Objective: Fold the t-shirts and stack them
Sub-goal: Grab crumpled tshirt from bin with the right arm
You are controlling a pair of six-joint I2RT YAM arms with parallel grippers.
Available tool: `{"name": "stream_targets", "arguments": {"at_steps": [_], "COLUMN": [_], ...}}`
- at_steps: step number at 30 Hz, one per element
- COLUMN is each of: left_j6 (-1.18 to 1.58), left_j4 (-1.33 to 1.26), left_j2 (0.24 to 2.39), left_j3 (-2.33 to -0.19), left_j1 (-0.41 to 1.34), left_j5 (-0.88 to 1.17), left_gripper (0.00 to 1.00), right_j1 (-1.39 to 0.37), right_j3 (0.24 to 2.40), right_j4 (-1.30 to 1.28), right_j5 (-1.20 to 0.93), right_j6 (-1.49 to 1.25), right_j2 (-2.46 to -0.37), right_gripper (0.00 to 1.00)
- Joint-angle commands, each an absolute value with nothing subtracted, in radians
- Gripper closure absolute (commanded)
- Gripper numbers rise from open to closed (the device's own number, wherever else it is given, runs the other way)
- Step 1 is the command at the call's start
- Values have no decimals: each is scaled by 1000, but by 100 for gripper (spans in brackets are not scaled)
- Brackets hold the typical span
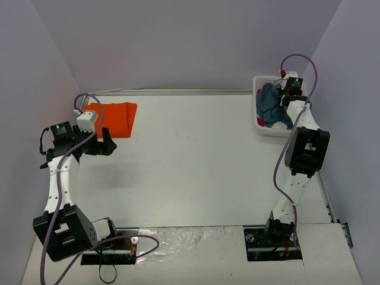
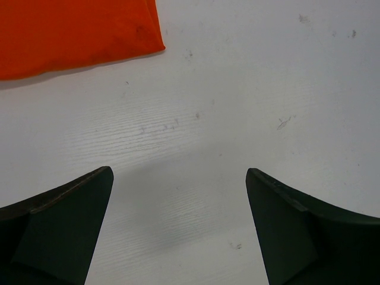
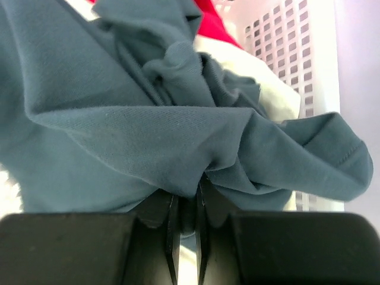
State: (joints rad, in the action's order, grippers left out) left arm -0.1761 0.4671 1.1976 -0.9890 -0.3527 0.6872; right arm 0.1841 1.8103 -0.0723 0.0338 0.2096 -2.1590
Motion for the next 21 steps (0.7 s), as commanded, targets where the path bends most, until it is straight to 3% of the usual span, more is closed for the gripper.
{"name": "stream_targets", "arguments": {"at_steps": [1, 9, 14, 21], "left_j6": [-192, -186, -184, -190], "left_j4": [463, 463, 462, 477], "left_j2": [1183, 1160, 1163, 1146], "left_j3": [-1000, -999, -1002, -1003], "left_j1": [-345, -341, -333, -330], "left_j5": [704, 715, 718, 727], "left_gripper": [6, 6, 6, 6], "right_j1": [157, 81, 6, -153], "right_j3": [1743, 1614, 1698, 1764], "right_j4": [-106, -162, -254, -454], "right_j5": [-33, -86, -124, -336], "right_j6": [210, 215, 233, 284], "right_j2": [-1964, -1639, -1533, -1430], "right_gripper": [100, 100, 100, 100]}}
